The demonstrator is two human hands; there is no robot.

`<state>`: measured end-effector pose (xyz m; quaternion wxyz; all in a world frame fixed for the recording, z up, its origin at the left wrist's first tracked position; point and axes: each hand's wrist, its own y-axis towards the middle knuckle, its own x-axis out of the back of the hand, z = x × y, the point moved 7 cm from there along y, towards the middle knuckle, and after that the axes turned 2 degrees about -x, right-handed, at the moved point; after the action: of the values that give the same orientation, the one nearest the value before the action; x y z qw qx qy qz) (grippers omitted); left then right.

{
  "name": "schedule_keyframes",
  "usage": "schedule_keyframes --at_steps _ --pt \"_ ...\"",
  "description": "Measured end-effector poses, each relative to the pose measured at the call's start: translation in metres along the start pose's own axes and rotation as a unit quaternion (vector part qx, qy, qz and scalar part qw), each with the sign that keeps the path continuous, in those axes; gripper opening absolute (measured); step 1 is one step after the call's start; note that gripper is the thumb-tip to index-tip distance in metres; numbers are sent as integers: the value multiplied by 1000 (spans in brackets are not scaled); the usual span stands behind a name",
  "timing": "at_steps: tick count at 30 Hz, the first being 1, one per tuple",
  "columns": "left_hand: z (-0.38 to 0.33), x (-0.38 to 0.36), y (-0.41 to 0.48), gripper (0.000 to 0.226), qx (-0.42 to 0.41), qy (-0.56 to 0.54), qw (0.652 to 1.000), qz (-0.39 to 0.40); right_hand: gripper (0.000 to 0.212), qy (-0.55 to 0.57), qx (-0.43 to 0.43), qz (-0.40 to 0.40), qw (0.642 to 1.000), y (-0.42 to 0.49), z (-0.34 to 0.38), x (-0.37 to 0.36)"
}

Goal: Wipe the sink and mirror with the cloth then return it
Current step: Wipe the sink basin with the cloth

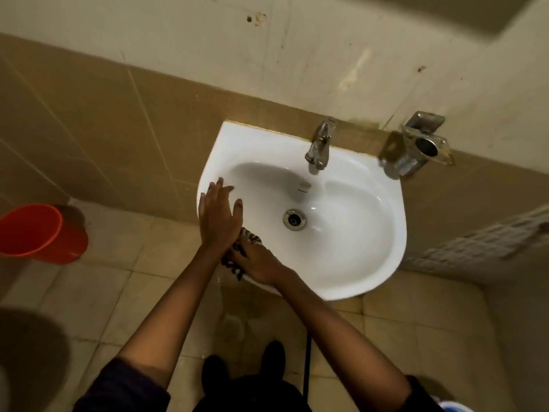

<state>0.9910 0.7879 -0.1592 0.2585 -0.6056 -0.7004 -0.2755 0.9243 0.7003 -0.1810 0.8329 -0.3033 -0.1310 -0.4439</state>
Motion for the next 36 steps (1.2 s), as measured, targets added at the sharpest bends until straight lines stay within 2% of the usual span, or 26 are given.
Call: schedule_keyframes --at_steps 2,5,10,13,15,17,20,21,22,24,25,27,28,30,31,32,33,35,36 --pt "4 -11 -7 39 1 40 999 27 45 -100 -4 18 995 -31 -24 7" --pt "4 -15 -15 38 -24 80 996 25 60 -290 34 -8 956 -105 -70 51" --pt "-4 -7 -18 31 -35 21 999 -8 59 -395 1 34 918 -155 -122 140" --pt "-4 -4 -20 24 -26 -35 999 -22 51 -373 -28 18 927 -122 -105 108" --pt "1 -8 -19 23 -17 -3 1000 -1 39 -292 -78 36 952 -89 -90 69" --pt "6 -17 -15 24 -7 45 998 40 40 -218 -73 72 971 -70 -78 45" --pt "13 -27 -13 27 8 87 992 93 44 -103 -82 175 976 -85 -98 64" --pt "14 -28 -13 27 8 100 990 94 44 -125 -96 203 966 -93 -118 85" --pt "15 -28 -12 27 5 111 990 91 45 -218 -108 218 945 -95 -141 113" --pt "16 -29 -11 32 9 118 989 91 45 -497 -121 200 835 -84 -185 185" --pt "16 -29 -11 39 14 117 989 89 46 -594 -78 176 781 -70 -192 214" --pt "17 -28 -9 49 21 120 989 79 46 -741 32 141 656 -31 -173 242" --pt "17 -28 -9 50 24 124 989 74 43 -778 67 104 616 -8 -160 245" --pt "18 -29 -9 49 21 132 989 68 38 -743 167 145 631 27 -154 221" --pt "19 -29 -8 48 19 135 988 65 38 -716 175 189 649 40 -157 206" --pt "21 -29 -8 45 20 137 988 63 40 -714 187 181 650 57 -154 193" --pt "22 -29 -8 40 23 139 988 61 41 -684 175 174 687 65 -155 184" --pt "22 -30 -8 30 19 146 987 67 49 -690 144 146 695 62 -156 179" --pt "23 -30 -7 29 21 150 986 70 53 -694 119 158 692 54 -168 179"
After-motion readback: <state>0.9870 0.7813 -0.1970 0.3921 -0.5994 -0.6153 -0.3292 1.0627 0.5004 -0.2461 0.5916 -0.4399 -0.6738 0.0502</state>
